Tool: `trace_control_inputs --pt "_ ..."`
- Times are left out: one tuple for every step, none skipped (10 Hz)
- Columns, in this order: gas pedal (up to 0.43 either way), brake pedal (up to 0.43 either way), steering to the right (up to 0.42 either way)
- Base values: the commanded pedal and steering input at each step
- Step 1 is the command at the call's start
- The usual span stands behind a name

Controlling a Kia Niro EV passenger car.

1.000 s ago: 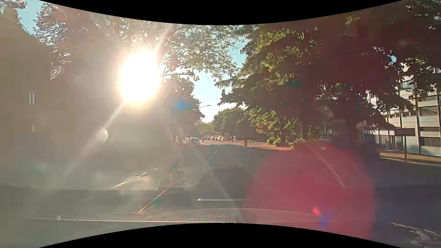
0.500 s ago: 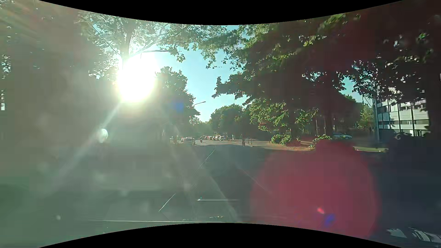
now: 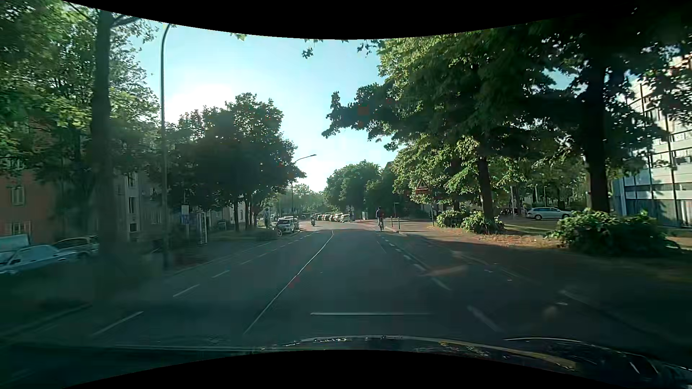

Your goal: Follow the waypoints while adhering to traffic rules and regulations

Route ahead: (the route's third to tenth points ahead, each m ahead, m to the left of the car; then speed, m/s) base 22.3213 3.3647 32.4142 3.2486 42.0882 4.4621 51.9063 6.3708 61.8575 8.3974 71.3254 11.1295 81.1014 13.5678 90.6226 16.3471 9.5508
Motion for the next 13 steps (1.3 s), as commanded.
trace_control_inputs --pt "0.0 0.0 0.006" --pt "0.0 0.0 0.006" --pt "0.0 0.0 0.006" --pt "0.0 0.0 0.006" --pt "0.0 0.0 0.005" --pt "0.0 0.0 0.005" --pt "0.0 0.0 0.004" --pt "0.0 0.0 0.002" --pt "0.0 0.0 0.0" --pt "0.0 0.0 -0.005" --pt "0.02 0.0 -0.006" --pt "0.028 0.0 -0.007" --pt "0.039 0.0 -0.006"
